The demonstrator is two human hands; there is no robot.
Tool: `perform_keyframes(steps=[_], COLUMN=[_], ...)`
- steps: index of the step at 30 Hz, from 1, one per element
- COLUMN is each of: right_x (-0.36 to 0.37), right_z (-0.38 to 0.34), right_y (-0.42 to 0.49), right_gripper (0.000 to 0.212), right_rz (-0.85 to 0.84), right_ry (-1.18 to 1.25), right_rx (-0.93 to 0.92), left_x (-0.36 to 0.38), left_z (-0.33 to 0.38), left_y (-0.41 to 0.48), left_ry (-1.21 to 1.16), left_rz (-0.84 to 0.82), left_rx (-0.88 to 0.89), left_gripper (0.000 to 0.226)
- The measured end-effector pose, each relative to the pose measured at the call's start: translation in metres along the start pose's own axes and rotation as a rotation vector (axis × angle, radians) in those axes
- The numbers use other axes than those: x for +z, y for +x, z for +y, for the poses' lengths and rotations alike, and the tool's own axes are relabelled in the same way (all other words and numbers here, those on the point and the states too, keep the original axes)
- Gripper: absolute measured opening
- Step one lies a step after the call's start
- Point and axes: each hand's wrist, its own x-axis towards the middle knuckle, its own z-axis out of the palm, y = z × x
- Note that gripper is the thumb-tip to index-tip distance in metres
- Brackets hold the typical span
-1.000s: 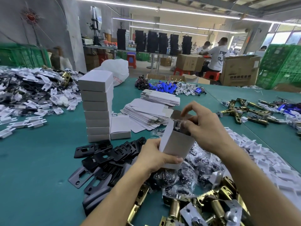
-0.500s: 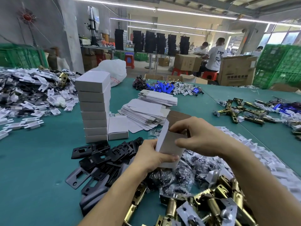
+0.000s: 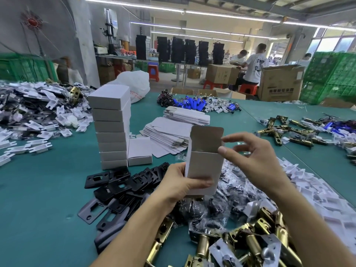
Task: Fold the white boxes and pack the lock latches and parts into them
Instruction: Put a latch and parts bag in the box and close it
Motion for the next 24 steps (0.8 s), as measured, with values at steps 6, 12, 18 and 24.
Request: perform_keyframes(steps=[6, 12, 18, 24], right_x=[0.01, -0.001, -0.004, -0.003], right_z=[0.02, 0.036, 0.034, 0.031], right_y=[-0.014, -0.021, -0.018, -0.017], right_gripper=[0.026, 0.021, 0.03, 0.03], right_rz=[-0.259, -0.191, -0.24, -0.234], right_ry=[0.219, 0.237, 0.121, 0.13], right_rx=[-0.032, -0.033, 0.003, -0.027], left_x=[0.003, 0.008, 0.003, 0.007], left_z=[0.0, -0.003, 0.003, 0.005], left_y=[-0.003, -0.005, -0.004, -0.003], left_ry=[0.003, 0.585, 0.295, 0.319], left_rz=[-0.057, 0.087, 0.111, 0.095], left_rx=[0.064, 0.37, 0.576, 0.552], left_gripper=[0.045, 0.06, 0.044, 0.023])
